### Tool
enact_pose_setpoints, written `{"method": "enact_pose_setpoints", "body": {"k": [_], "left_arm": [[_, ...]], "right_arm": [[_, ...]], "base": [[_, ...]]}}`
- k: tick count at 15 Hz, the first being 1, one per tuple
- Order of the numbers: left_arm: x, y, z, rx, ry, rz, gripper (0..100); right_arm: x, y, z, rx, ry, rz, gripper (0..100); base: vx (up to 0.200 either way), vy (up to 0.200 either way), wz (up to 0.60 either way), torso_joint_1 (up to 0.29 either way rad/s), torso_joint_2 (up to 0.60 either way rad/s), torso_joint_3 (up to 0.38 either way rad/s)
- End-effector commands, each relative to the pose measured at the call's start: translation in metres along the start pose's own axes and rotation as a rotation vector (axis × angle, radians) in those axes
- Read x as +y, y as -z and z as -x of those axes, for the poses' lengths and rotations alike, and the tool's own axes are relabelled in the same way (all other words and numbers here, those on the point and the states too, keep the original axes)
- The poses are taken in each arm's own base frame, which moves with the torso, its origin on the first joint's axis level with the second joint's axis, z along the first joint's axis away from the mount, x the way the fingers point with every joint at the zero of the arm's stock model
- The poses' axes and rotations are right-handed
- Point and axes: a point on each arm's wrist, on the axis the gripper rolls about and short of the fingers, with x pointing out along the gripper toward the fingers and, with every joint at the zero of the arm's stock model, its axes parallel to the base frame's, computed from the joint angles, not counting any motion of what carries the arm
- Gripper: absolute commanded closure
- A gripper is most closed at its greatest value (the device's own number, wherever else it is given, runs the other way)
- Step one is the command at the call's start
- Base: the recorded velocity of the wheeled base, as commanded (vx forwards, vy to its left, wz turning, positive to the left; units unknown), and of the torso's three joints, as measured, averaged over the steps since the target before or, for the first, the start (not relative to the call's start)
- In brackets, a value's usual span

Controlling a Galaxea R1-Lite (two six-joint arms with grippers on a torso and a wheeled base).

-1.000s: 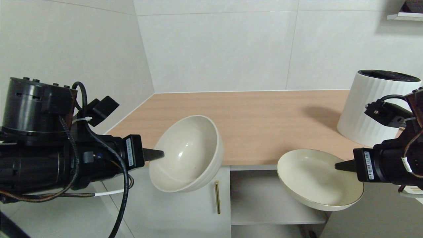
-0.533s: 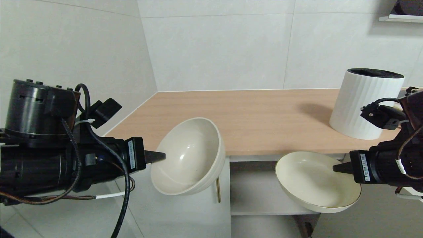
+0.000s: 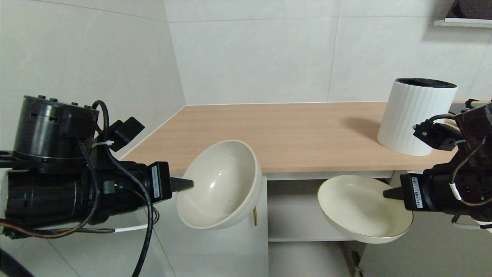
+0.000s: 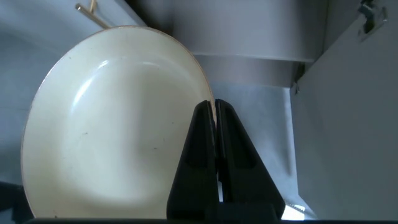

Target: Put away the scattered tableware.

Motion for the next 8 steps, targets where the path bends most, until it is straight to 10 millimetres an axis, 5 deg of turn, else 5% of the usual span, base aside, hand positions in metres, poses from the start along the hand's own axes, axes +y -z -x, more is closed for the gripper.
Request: {"method": "enact_pose_setpoints", "body": {"k": [1,8], "left_arm": [[0.0008,0.0003,-0.0030,0.008,-0.005,0.002,100],[0.0022,0.0014,-0.0073,0.022,-0.015,0.005,100]], "right_arm": [[0.0000,0.0017,-0.0084,0.018,0.011,0.002,100],[0.0003,0.0030,-0.0162,0.035,0.020,0.004,100]], "base": [[0.000,0.000,0.00,0.000,0.00,0.000],[0.000,0.000,0.00,-0.007,0.02,0.008]]}}
